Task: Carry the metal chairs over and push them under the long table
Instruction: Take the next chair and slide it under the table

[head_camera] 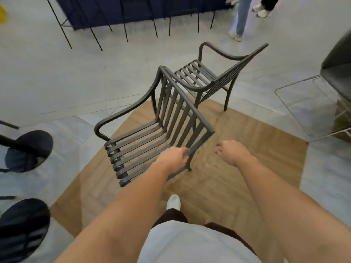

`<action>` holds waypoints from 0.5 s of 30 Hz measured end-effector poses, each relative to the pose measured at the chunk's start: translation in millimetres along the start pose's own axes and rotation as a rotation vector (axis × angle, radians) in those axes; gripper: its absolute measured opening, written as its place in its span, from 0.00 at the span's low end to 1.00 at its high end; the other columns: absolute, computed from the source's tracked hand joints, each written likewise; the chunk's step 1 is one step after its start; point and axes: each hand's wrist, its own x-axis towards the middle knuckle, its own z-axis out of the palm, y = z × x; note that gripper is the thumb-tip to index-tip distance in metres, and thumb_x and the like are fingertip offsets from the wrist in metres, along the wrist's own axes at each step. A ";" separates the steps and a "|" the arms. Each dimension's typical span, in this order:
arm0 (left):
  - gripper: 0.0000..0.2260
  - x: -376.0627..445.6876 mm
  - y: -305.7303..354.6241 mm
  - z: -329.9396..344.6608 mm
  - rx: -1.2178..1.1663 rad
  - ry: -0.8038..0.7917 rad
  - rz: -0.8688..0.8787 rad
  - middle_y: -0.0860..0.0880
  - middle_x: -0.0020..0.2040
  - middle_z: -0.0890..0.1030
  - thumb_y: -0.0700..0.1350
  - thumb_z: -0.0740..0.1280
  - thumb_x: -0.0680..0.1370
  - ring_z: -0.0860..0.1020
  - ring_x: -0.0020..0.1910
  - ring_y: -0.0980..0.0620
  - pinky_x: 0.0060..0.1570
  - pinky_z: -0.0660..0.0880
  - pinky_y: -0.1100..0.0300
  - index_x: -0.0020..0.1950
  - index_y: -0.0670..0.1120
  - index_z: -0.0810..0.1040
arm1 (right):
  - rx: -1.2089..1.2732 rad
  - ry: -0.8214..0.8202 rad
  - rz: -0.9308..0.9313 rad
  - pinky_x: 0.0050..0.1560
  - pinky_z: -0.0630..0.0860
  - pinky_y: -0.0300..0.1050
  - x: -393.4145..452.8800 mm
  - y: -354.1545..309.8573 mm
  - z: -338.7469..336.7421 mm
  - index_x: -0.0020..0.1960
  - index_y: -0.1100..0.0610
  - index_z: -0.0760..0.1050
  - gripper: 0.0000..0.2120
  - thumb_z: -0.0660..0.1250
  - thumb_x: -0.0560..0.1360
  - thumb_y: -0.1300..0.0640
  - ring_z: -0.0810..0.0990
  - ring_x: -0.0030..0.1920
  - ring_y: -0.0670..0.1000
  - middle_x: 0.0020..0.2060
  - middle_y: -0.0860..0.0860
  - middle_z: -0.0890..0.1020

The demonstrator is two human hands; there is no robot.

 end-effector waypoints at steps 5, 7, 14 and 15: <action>0.19 53.0 6.5 -29.7 0.072 -0.038 -0.020 0.48 0.63 0.81 0.53 0.58 0.85 0.79 0.59 0.45 0.58 0.79 0.47 0.77 0.54 0.69 | 0.056 0.034 0.006 0.56 0.74 0.49 34.2 5.6 -30.2 0.71 0.53 0.74 0.19 0.59 0.84 0.47 0.78 0.61 0.56 0.63 0.54 0.80; 0.19 72.5 9.9 -37.5 0.062 -0.041 -0.050 0.47 0.64 0.81 0.53 0.59 0.85 0.79 0.61 0.44 0.60 0.78 0.45 0.76 0.54 0.70 | 0.058 0.044 -0.007 0.53 0.73 0.48 48.0 12.5 -40.2 0.69 0.53 0.75 0.17 0.59 0.84 0.47 0.78 0.60 0.56 0.61 0.54 0.81; 0.19 127.3 34.2 -50.7 0.026 0.014 -0.144 0.47 0.60 0.82 0.52 0.57 0.86 0.80 0.59 0.44 0.59 0.78 0.44 0.77 0.53 0.69 | 0.018 0.011 -0.080 0.53 0.74 0.49 118.2 57.5 -71.9 0.68 0.53 0.75 0.18 0.59 0.84 0.46 0.78 0.59 0.56 0.60 0.54 0.81; 0.18 133.1 38.4 -49.2 0.015 0.029 -0.174 0.46 0.60 0.82 0.52 0.57 0.86 0.80 0.58 0.44 0.58 0.78 0.45 0.76 0.53 0.69 | -0.001 -0.002 -0.103 0.53 0.74 0.49 129.6 65.1 -76.7 0.68 0.53 0.75 0.17 0.59 0.84 0.46 0.79 0.58 0.56 0.60 0.54 0.81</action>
